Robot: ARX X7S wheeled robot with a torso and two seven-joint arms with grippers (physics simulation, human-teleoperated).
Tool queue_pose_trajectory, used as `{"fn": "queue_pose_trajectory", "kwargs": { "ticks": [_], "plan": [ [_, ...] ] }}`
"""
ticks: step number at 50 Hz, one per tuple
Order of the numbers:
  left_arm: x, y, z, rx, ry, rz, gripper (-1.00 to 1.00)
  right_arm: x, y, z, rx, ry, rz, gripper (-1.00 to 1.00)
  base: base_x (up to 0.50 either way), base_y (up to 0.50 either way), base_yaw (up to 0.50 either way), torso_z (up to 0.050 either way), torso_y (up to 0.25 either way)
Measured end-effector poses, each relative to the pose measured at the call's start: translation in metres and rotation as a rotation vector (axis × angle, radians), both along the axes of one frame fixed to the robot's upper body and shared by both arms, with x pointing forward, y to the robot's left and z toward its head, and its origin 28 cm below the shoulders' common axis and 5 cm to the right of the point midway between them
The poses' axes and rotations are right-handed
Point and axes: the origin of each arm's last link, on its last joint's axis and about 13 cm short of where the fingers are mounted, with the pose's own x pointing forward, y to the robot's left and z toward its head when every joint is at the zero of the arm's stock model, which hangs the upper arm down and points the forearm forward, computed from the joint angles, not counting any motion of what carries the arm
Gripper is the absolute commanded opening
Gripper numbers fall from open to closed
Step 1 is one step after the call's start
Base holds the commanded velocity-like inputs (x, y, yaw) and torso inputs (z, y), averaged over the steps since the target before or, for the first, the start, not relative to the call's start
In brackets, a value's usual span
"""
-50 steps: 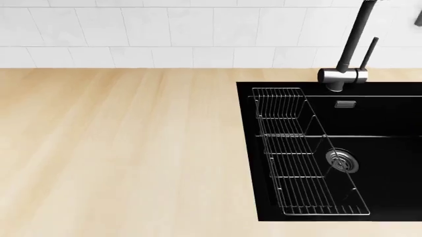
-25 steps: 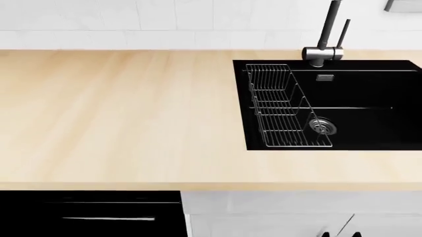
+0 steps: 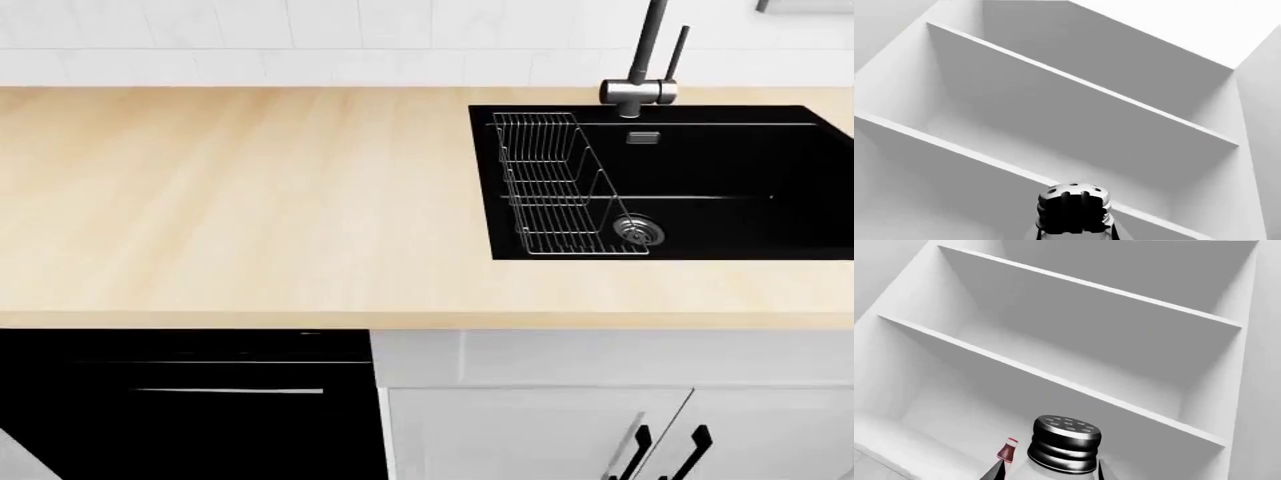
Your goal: Pick and place the shaker into the drawer. Then close the cabinet.
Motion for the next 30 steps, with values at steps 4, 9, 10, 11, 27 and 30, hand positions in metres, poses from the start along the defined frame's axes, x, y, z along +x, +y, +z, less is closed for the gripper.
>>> {"fn": "queue_pose_trajectory", "kwargs": {
  "ticks": [4, 9, 10, 11, 27, 30],
  "plan": [
    [-0.002, 0.003, -0.031, 0.012, 0.057, -0.023, -1.00, -0.002, 0.002, -0.023, 0.015, 0.036, -0.009, -1.00, 0.00, 0.00, 0.00, 0.000, 0.000],
    [-0.008, 0.010, -0.080, 0.019, 0.141, -0.044, -1.00, -0.002, 0.010, -0.060, -0.012, 0.094, -0.007, -1.00, 0.00, 0.00, 0.00, 0.000, 0.000],
    [-0.010, 0.012, -0.090, 0.021, 0.160, -0.045, -1.00, -0.003, 0.012, -0.067, -0.019, 0.107, -0.005, -1.00, 0.00, 0.00, 0.00, 0.000, 0.000],
    [-0.012, 0.013, -0.101, 0.023, 0.179, -0.046, -1.00, -0.004, 0.013, -0.075, -0.019, 0.117, -0.008, -1.00, 0.00, 0.00, 0.00, 0.000, 0.000],
    [-0.057, 0.031, -0.231, 0.093, 0.426, -0.026, -1.00, -0.008, 0.016, -0.202, 0.175, 0.201, 0.033, -1.00, 0.00, 0.00, 0.00, 0.000, 0.000],
    [-0.064, 0.033, -0.250, 0.107, 0.465, -0.020, -1.00, -0.010, 0.014, -0.217, 0.214, 0.217, 0.033, -1.00, 0.00, 0.00, 0.00, 0.000, 0.000]
  ]
}}
